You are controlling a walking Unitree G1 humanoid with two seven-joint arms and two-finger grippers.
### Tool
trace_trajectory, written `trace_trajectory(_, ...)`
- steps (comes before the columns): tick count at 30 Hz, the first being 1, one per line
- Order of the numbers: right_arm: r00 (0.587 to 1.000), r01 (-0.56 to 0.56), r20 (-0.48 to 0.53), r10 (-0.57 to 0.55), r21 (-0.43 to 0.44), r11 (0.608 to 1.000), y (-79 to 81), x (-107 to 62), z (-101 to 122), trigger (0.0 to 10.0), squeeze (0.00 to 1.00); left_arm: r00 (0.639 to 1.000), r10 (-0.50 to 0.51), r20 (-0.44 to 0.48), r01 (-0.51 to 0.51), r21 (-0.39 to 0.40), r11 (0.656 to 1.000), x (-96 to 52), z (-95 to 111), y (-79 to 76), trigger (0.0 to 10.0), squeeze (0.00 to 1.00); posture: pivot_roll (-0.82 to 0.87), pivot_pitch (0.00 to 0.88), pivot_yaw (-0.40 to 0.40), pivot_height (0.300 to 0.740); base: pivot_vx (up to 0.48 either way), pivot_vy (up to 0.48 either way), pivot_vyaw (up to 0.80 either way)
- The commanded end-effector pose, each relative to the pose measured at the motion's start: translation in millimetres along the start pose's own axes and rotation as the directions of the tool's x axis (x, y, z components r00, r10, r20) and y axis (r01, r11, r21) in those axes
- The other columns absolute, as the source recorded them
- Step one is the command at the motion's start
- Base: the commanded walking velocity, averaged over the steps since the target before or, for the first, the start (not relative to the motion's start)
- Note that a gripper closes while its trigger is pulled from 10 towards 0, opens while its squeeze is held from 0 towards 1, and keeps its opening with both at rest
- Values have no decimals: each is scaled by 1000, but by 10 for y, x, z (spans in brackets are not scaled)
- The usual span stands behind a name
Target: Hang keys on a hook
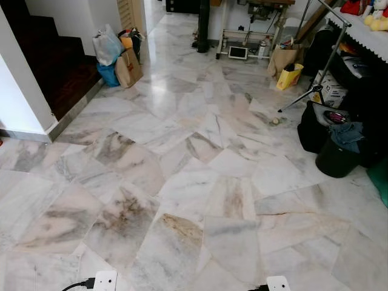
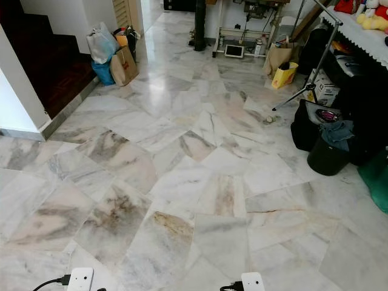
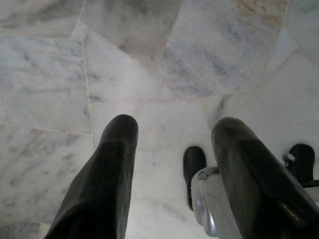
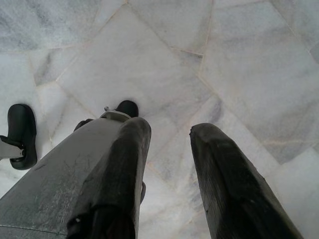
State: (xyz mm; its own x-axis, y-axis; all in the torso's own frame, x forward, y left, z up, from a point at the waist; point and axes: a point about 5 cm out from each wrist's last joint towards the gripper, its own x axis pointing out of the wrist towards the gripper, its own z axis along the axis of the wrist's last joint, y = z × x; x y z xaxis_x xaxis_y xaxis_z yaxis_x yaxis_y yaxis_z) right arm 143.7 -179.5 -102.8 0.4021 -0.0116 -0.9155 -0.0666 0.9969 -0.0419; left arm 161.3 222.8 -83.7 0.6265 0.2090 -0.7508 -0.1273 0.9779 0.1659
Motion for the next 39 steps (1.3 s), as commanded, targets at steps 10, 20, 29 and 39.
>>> trace_trajectory(10,992,-23,127,-10,256,966,-274,-28,230,10000,0,986,-151,-67,146,-77,986,-21,-101,25,10000,0,52,6,-19,740,0,0,0)
trace_trajectory(20,992,-23,127,-10,256,966,-274,-28,230,10000,0,986,-151,-67,146,-77,986,-21,-101,25,10000,0,52,6,-19,740,0,0,0)
trace_trajectory(29,992,-23,127,-10,256,966,-274,-28,230,10000,0,986,-151,-67,146,-77,986,-21,-101,25,10000,0,52,6,-19,740,0,0,0)
trace_trajectory(39,992,-48,129,13,274,960,-242,-25,213,10000,0,985,-160,-60,156,-64,986,-9,-66,-22,10000,0,49,0,-15,740,0,0,0)
